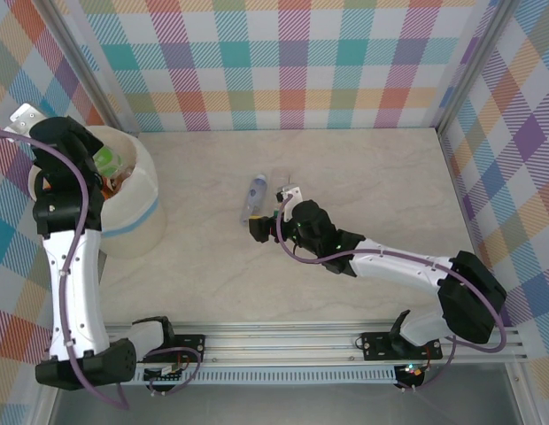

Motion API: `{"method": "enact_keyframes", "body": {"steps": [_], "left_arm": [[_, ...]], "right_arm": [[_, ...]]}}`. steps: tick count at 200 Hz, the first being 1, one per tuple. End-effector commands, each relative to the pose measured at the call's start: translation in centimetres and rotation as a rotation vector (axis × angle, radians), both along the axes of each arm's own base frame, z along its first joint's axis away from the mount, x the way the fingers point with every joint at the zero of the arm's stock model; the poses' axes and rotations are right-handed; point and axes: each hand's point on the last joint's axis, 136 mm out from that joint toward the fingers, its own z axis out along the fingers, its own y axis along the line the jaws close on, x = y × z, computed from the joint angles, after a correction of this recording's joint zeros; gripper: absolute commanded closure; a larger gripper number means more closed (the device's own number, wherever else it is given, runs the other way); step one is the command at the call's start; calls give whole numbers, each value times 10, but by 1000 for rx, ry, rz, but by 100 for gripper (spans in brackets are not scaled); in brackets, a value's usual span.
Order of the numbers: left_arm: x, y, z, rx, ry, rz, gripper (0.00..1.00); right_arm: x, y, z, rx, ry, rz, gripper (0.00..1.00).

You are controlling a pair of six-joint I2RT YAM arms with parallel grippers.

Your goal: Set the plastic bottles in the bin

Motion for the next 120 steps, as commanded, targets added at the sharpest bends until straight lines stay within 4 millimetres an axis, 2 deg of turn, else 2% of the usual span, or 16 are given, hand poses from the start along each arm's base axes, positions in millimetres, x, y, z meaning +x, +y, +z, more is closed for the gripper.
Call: {"method": "enact_keyframes", "body": {"steps": [1, 8, 26, 29, 35, 52, 59, 65, 75, 92, 120], "left_arm": [[15, 5, -17, -122, 2, -80, 100], [18, 15, -23, -151, 0, -72, 100], [34, 26, -37, -236, -17, -116, 100], [36, 28, -40, -252, -18, -124, 96], [40, 31, -44, -282, -18, -134, 83], [45, 44, -57, -355, 13, -112, 29], [43, 48, -60, -365, 36, -81, 15], [40, 51, -58, -361, 46, -57, 7], [36, 55, -58, -355, 54, -32, 0], [30, 52, -52, -345, 37, -32, 0], [22, 29, -45, -304, 39, -78, 0]], "right_arm": [[-1, -7, 11, 29, -2, -22, 0], [-1, -7, 10, 28, -1, -24, 0], [-2, -10, 11, 30, 0, -31, 0], [-2, -11, 11, 32, 1, -33, 0], [-2, -11, 10, 31, 2, -36, 0], [-2, -13, 9, 28, 3, -41, 0], [-2, -14, 9, 28, 4, -43, 0], [-2, -14, 10, 29, 5, -44, 0], [-3, -15, 9, 27, 6, -47, 0], [-2, -16, 7, 23, 5, -54, 0], [0, -15, 6, 19, 2, -58, 0]]}}
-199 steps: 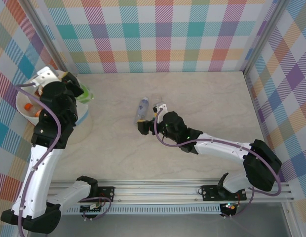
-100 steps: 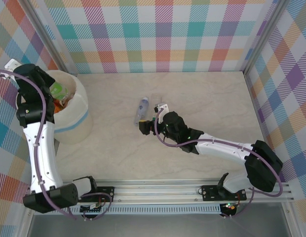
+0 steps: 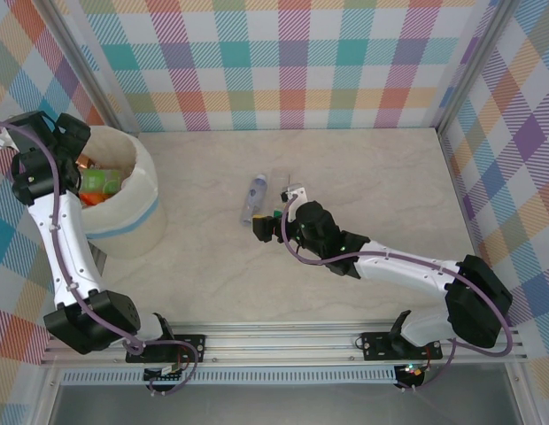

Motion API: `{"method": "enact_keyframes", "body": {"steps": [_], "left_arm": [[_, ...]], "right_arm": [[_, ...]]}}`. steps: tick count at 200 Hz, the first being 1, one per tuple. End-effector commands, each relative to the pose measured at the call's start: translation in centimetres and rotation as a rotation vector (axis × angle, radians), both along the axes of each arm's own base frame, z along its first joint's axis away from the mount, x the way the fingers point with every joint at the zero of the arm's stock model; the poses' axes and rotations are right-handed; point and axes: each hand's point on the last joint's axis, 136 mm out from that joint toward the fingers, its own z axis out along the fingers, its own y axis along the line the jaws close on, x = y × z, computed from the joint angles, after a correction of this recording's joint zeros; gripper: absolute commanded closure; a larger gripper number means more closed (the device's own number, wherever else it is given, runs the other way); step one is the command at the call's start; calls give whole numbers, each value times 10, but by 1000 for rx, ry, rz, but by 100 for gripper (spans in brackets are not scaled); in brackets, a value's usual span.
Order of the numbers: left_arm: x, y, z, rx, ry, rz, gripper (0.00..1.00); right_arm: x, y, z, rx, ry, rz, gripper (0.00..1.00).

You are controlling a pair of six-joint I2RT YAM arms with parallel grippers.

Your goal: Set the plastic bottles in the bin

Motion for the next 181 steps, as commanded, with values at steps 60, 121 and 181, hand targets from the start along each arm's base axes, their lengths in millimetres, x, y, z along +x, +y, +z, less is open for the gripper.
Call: {"method": "enact_keyframes", "body": {"steps": [60, 121, 181], "left_arm": [[7, -147, 12, 121, -35, -358, 0], [46, -301, -70, 191, 145, -760, 0], [77, -380, -202, 82, 328, -1090, 0]], "right_arm": [[7, -4, 1, 39, 16, -51, 0], [16, -34, -16, 27, 86, -188, 0], [20, -68, -33, 33, 151, -300, 0]]}}
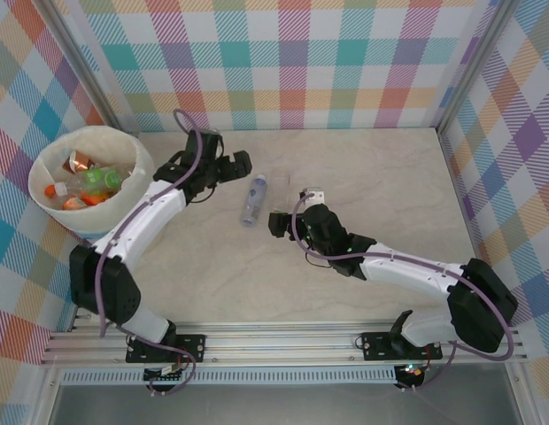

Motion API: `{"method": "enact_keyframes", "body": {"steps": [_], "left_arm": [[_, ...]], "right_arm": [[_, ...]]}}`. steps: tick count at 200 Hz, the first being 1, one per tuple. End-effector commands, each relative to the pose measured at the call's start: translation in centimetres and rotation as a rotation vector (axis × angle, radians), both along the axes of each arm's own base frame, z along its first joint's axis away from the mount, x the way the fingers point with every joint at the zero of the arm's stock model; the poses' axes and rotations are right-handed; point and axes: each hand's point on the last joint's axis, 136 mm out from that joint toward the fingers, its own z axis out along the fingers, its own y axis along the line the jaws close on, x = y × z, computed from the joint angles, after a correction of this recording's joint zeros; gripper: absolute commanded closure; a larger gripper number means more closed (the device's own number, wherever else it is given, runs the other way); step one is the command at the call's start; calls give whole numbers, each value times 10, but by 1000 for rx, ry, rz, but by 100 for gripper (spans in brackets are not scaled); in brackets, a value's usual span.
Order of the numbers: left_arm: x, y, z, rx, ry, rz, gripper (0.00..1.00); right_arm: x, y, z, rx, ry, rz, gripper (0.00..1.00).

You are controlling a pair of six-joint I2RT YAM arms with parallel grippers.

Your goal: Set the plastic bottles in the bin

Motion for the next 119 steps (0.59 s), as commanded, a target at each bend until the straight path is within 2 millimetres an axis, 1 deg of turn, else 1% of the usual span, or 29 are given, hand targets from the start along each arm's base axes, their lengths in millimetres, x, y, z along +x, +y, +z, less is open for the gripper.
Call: {"method": "enact_keyframes", "body": {"steps": [1, 29, 64, 88, 107, 119], "left_arm": [[9, -30, -29, -32, 16, -150, 0], [18, -38, -69, 11, 83, -207, 0], [22, -39, -117, 77, 179, -225, 0], [22, -44, -139, 100, 225, -248, 5], [21, -48, -152, 121, 258, -269, 7], [21, -50, -159, 145, 276, -281, 11]], "right_arm": [[2, -17, -1, 19, 27, -70, 0], [1, -23, -9, -6, 56, -80, 0], [0, -24, -11, 6, 69, -87, 0], [1, -23, -10, 8, 66, -87, 0], [2, -22, -9, 9, 67, -85, 0], [2, -20, -9, 9, 70, -79, 0]]}}
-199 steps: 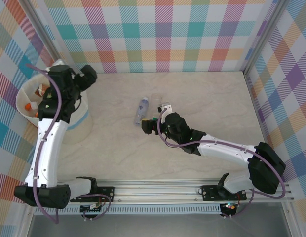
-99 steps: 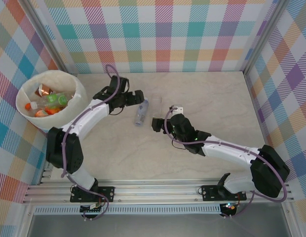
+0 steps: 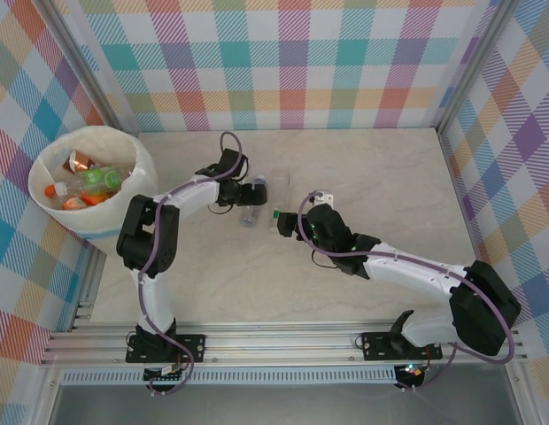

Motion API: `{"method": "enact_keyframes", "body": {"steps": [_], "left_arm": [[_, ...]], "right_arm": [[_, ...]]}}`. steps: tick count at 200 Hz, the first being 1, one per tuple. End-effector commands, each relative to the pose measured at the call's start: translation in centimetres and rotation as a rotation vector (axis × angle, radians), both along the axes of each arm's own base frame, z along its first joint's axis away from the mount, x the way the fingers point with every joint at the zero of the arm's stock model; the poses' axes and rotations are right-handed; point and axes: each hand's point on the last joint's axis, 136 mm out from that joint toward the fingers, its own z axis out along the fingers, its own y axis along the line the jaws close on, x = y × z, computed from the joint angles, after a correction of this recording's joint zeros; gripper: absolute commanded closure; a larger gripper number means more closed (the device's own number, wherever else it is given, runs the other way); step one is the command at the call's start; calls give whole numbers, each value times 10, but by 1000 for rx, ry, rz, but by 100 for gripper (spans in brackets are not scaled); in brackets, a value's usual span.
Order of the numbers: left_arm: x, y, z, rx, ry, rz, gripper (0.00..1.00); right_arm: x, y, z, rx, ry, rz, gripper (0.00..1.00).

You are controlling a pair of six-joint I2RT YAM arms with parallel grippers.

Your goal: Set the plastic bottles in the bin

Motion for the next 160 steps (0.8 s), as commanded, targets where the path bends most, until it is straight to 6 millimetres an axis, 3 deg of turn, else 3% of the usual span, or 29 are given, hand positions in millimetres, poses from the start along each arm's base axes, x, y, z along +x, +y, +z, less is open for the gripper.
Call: {"method": "enact_keyframes", "body": {"steps": [1, 57, 88, 118, 160], "left_arm": [[2, -14, -1, 24, 4, -69, 12], [2, -11, -21, 135, 25, -88, 38], [3, -4, -8, 158, -16, -62, 45], [1, -4, 26, 119, -87, -50, 46], [-7, 2, 95, 10, -214, -12, 46]], "right_arm": [[2, 0, 7, 22, -8, -10, 0], [2, 5, 5, 22, 11, 8, 0], [1, 16, 11, 38, -12, 70, 0], [-6, 35, 25, 84, -63, 188, 0], [-26, 70, 56, 148, -199, 451, 0]]}}
